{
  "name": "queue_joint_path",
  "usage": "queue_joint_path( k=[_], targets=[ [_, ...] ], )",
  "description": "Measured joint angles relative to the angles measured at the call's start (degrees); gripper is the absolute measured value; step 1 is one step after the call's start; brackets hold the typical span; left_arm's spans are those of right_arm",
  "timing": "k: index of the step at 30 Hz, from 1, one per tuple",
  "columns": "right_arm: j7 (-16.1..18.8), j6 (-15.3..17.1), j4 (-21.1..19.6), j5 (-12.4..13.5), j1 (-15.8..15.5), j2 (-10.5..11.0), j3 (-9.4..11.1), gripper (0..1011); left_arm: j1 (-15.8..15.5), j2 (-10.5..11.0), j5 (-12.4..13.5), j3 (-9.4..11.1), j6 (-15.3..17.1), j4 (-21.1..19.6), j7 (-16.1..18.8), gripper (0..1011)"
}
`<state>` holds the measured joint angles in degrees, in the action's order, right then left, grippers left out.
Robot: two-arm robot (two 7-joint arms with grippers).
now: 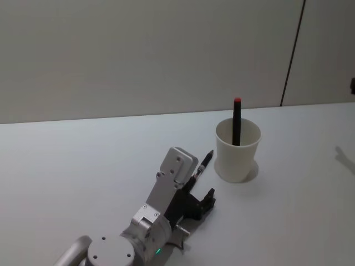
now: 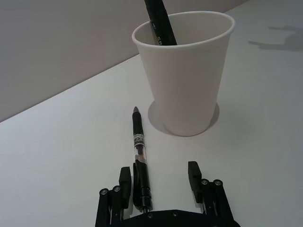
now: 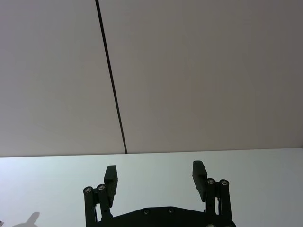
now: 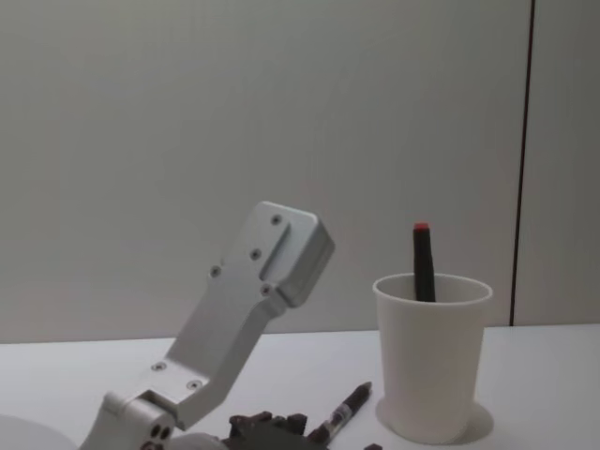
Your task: Place the pen into the pen holder.
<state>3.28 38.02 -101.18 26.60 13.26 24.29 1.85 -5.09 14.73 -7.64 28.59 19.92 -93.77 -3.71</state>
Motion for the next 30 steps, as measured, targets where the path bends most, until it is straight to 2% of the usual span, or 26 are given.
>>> queue_joint_path(
  k=[1, 4, 6, 7, 12, 13, 15, 16, 19, 30],
  targets=[
    [0.0, 0.0, 0.0, 0.0, 0.0, 0.0, 0.0, 1002, 0.0, 0.0, 0.0, 0.0, 0.0, 0.0, 0.0, 746],
    [0.0, 0.0, 0.0, 0.0, 0.0, 0.0, 0.0, 1001, 0.0, 0.0, 0.2, 0.0, 0.1, 0.0, -0.1, 629],
    [0.0, 0.0, 0.0, 0.0, 0.0, 0.0, 0.0, 1001, 0.0, 0.0, 0.2, 0.0, 0.1, 0.0, -0.1, 598],
    [0.0, 0.0, 0.0, 0.0, 0.0, 0.0, 0.0, 1001, 0.0, 0.0, 0.3, 0.0, 0.2, 0.0, -0.2, 531],
    [0.0, 0.0, 0.0, 0.0, 0.0, 0.0, 0.0, 1001, -0.1, 0.0, 0.4, 0.0, 0.3, 0.0, -0.2, 398],
    [0.0, 0.0, 0.0, 0.0, 0.0, 0.0, 0.0, 1002, -0.1, 0.1, 0.4, 0.0, 0.3, 0.0, -0.2, 329],
    [0.0, 0.0, 0.0, 0.0, 0.0, 0.0, 0.0, 1001, -0.1, 0.1, 0.4, 0.0, 0.3, 0.0, -0.2, 287],
    [0.0, 0.0, 0.0, 0.0, 0.0, 0.0, 0.0, 1002, -0.1, 0.1, 0.4, 0.0, 0.3, 0.0, -0.2, 228],
    [0.0, 0.0, 0.0, 0.0, 0.0, 0.0, 0.0, 1001, -0.1, 0.1, 0.5, -0.1, 0.4, 0.0, -0.2, 179],
    [0.0, 0.0, 0.0, 0.0, 0.0, 0.0, 0.0, 1001, -0.1, 0.1, 0.6, -0.1, 0.4, 0.0, -0.2, 178]
  ],
)
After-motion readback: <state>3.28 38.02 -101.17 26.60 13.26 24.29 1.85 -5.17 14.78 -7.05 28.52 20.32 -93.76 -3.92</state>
